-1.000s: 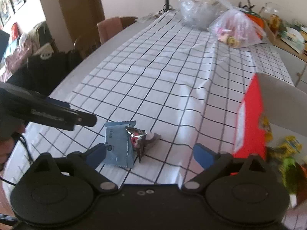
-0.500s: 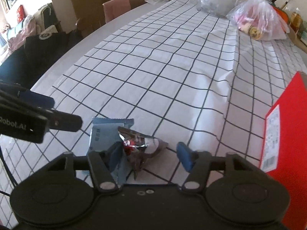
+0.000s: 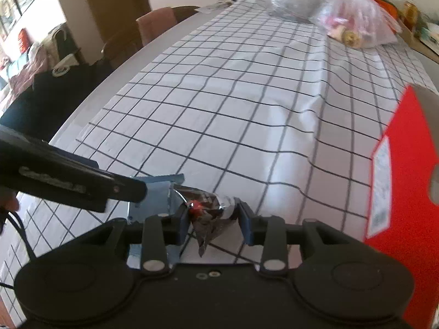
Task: Organize snacks
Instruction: 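Grasp the blue wafer packet with the left tool while the right tool grasps the chocolate triangle, then carry both snacks into the red box and open both tools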
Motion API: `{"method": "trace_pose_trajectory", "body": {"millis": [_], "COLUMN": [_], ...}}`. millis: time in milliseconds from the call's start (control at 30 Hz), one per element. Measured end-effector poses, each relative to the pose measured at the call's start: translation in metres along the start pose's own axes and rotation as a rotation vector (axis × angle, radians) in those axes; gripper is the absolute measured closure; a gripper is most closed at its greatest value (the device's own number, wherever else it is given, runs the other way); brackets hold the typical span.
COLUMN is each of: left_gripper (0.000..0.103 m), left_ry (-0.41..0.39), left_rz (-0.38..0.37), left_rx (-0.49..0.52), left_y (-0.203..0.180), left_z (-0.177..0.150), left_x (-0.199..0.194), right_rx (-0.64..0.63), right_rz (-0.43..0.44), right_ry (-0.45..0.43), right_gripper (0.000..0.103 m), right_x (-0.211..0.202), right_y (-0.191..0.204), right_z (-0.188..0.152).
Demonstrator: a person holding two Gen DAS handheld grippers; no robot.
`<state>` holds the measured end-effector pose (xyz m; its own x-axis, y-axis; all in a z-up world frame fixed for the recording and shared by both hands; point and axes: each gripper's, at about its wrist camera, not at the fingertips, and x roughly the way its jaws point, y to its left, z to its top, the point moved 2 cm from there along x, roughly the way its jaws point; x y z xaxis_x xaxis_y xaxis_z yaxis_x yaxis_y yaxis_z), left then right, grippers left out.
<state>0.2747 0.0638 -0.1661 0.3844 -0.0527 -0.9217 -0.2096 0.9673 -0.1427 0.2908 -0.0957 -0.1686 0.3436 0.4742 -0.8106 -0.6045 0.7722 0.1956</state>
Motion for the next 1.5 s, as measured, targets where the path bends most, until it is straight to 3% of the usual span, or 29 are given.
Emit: {"method": "trace_pose_trajectory", "body": {"millis": [267, 533, 633, 833, 1200, 1500], "left_gripper": [0.026, 0.027, 0.039, 0.055, 0.057, 0.057], "left_ry": [0.103, 0.107, 0.105, 0.084, 0.047, -0.032], "left_rz": [0.061, 0.095, 0.110, 0.152, 0.140, 0.102], "left_rx": [-0.071, -0.094, -0.086, -0.094, -0.136, -0.149], "left_y": [-0.019, -0.037, -0.045, -0.048, -0.042, -0.055], "left_z": [0.009, 0.010, 0.009, 0.005, -0.005, -0.008], "left_x": [0.030, 0.040, 0.041, 0.037, 0.022, -0.026], "right_rx": [0.051, 0.091, 0.093, 0.095, 0.092, 0.114], "right_rz": [-0.002, 0.000, 0.005, 0.013, 0.004, -0.026], "right_ry": [-0.016, -0.032, -0.043, -0.064, -0.118, -0.167], "right_gripper": [0.068, 0.068, 0.068, 0.068, 0.068, 0.068], "right_x": [-0.040, -0.065, -0.072, -0.087, -0.127, -0.161], "right_y": [-0.014, -0.026, -0.025, -0.025, -0.034, -0.066], "right_z": [-0.016, -0.029, -0.032, -0.035, -0.038, -0.043]}}
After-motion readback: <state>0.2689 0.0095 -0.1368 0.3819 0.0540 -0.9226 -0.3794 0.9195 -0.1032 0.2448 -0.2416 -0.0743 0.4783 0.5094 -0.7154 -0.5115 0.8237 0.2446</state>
